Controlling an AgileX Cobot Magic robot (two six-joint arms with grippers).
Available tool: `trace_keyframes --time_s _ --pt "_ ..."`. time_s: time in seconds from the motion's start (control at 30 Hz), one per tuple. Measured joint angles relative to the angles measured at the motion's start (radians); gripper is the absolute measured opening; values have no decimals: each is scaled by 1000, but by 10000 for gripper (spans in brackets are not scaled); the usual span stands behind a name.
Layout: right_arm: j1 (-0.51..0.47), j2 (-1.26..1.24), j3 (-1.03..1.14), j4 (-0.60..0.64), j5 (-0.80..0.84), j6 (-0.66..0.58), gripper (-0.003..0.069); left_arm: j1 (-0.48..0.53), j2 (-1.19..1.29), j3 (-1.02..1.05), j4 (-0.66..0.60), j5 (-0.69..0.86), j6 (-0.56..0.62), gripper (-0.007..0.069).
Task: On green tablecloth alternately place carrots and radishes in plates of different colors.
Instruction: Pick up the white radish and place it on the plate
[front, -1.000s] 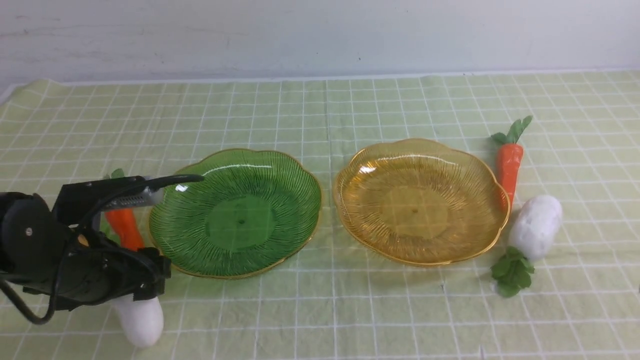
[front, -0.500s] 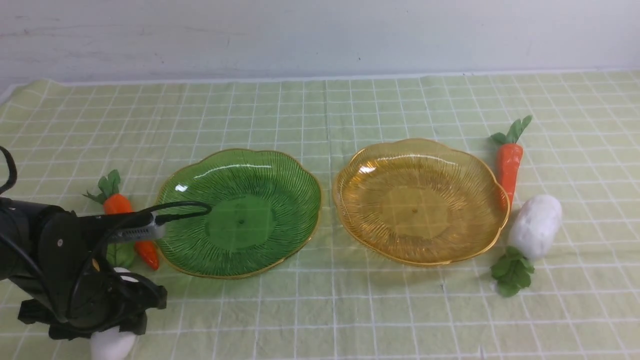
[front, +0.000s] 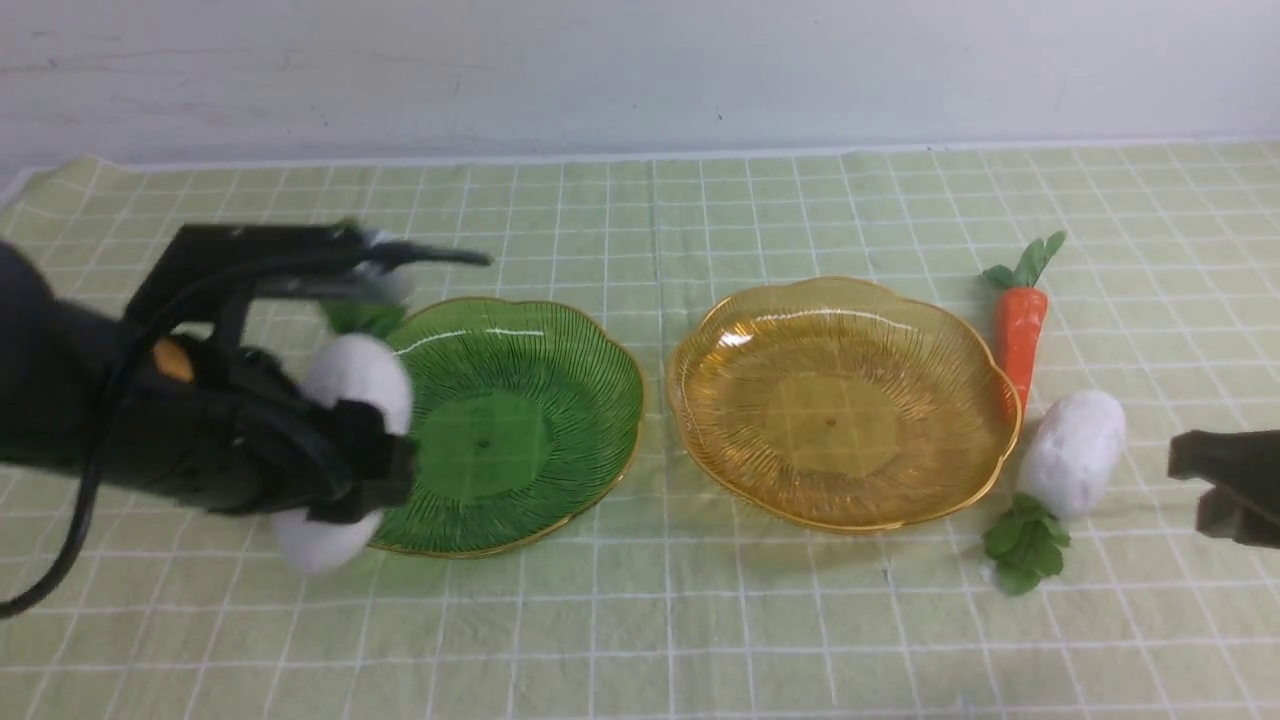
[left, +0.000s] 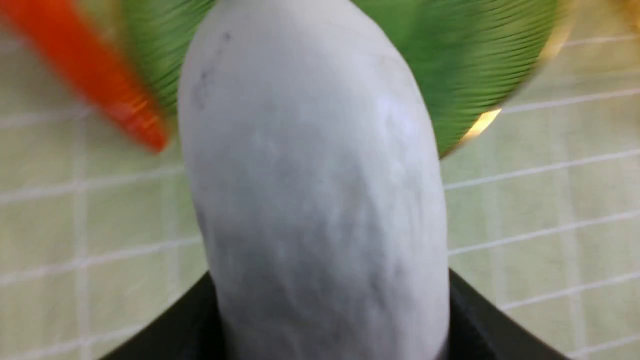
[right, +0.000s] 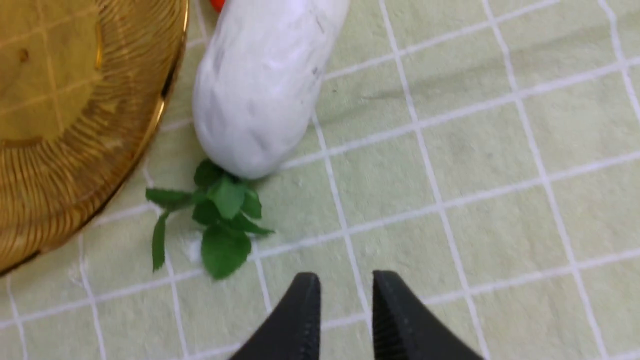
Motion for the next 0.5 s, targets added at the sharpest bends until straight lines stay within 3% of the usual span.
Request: trace_keyframes --time_s 0.07,0.1,0.23,0.33,0.5 --pt "1 50 -15 21 -36 0 236 -57 49 -72 -48 1 57 414" --pt "2 106 -48 37 -52 0 333 -114 124 -154 -82 1 104 414" --pt "4 198 -129 53 -65 0 479 -192 302 -316 -103 2 144 414" --pt "5 275 -194 65 -71 1 556 -223 469 -456 -112 2 149 414" --pt "7 411 -288 72 -56 1 584 -238 652 -611 -116 0 152 414"
